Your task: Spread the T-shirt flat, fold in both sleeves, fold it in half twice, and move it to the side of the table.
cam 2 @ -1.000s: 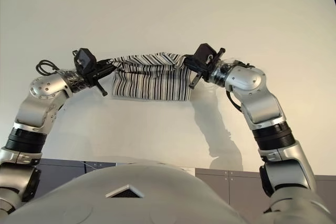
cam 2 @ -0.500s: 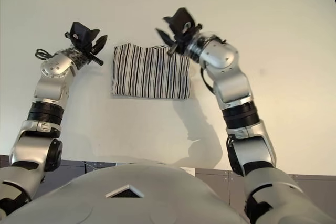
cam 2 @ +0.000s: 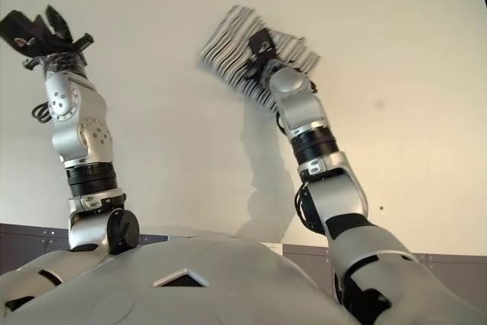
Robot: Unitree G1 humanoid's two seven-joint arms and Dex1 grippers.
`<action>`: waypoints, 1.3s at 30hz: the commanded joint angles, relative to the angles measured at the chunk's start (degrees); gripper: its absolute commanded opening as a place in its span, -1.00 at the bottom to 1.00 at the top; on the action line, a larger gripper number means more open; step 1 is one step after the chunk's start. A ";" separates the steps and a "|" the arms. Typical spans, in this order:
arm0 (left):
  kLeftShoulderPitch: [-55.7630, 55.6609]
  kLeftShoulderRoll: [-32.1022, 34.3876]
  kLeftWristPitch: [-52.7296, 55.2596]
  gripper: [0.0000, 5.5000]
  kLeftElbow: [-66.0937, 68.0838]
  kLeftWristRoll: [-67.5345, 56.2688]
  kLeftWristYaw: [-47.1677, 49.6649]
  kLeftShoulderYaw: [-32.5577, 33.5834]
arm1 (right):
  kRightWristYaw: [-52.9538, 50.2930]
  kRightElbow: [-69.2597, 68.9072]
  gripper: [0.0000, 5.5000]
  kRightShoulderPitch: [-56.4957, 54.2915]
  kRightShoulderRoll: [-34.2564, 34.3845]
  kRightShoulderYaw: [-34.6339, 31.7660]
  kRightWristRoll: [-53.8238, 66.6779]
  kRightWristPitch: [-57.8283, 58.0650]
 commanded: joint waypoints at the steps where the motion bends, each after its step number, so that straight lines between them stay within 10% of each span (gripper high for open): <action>1: -3.99 -0.30 2.28 -0.51 -2.66 -1.79 3.20 2.59 | -12.67 20.15 -0.43 -7.73 -5.53 -11.67 3.17 -4.88; 10: -9.89 0.78 2.33 -0.51 3.61 -1.12 1.74 1.78 | -19.20 27.28 -0.43 -12.15 -9.16 -19.10 3.89 -16.70; 16: -3.98 1.78 4.14 -0.51 -6.81 2.58 3.95 1.61 | -17.14 11.47 -0.43 -19.61 1.33 -8.07 -4.44 -32.79; 22: -7.24 -1.10 5.88 -0.51 -8.83 12.44 2.00 -12.42 | -17.17 -8.00 -0.43 -10.37 15.09 3.30 -11.16 -24.86; 33: -12.20 -5.71 -3.95 -0.51 8.60 15.81 1.04 -17.62 | -20.28 -9.21 -0.43 -6.52 19.57 2.48 -10.89 -19.92; 39: -13.12 -4.84 -7.42 -0.15 7.50 18.71 -1.55 -20.31 | -18.98 -17.64 -0.18 -3.42 16.32 0.85 -9.79 -19.24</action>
